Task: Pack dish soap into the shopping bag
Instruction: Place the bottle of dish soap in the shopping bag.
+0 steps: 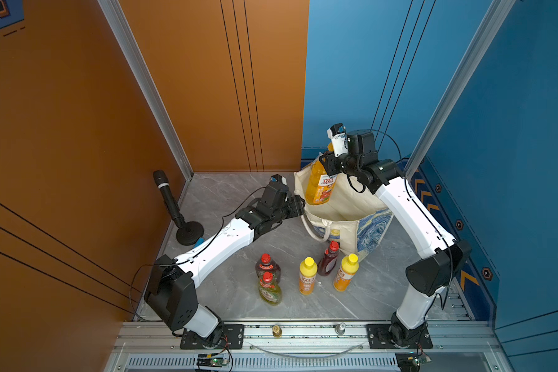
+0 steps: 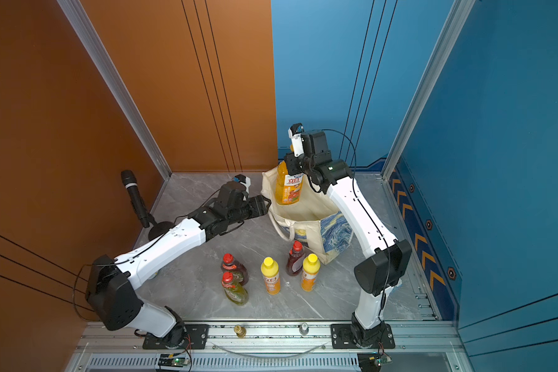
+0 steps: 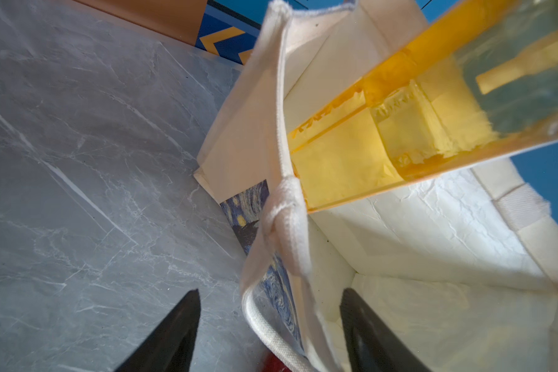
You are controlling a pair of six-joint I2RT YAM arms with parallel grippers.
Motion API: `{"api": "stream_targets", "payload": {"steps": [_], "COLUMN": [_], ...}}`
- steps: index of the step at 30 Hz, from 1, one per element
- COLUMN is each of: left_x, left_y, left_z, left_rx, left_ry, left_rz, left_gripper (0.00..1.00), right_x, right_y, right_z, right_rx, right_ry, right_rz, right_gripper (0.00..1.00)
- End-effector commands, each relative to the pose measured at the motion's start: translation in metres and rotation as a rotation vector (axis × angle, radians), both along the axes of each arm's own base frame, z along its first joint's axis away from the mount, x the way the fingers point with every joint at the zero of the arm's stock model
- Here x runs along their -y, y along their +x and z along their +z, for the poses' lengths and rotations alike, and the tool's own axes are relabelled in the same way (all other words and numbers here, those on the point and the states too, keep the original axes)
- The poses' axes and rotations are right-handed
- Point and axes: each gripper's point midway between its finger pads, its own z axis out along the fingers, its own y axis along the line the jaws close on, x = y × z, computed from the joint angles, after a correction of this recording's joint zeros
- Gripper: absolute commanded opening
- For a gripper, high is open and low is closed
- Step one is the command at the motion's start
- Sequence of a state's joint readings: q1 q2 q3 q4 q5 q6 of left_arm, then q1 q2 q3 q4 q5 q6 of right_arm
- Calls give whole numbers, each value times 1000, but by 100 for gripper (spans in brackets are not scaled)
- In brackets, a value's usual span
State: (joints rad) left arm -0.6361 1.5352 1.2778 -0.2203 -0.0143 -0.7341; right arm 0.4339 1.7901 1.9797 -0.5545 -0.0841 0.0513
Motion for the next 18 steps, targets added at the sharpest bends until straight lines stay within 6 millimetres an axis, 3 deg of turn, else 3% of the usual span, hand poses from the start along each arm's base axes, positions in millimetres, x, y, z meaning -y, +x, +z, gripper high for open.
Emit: {"api": "stream_targets", "payload": {"steps": [1,6,13,15,18], "left_x": [18,28,39,41,41], "left_y": [2,2,-1,-3,-4], "left_z": [19,20,29,34,45], "left_rx": [32,26,20,23,40], "left_ry": [-47,-57,-97,-109,-125], "left_rz": [-45,-77,-122,-133,-146], "left_gripper": [58,40,5,0,0], "right_x": [1,-2,0,0,-2], "right_y": [-2,0,7,7,7], "right_z": [101,90,70,61,50], "right_rx": [335,372,371,367,371], "right_ry": [141,134,117,116,125], "right_rz": [38,70,89,102,122], "right_gripper": [0,0,0,0,0]}}
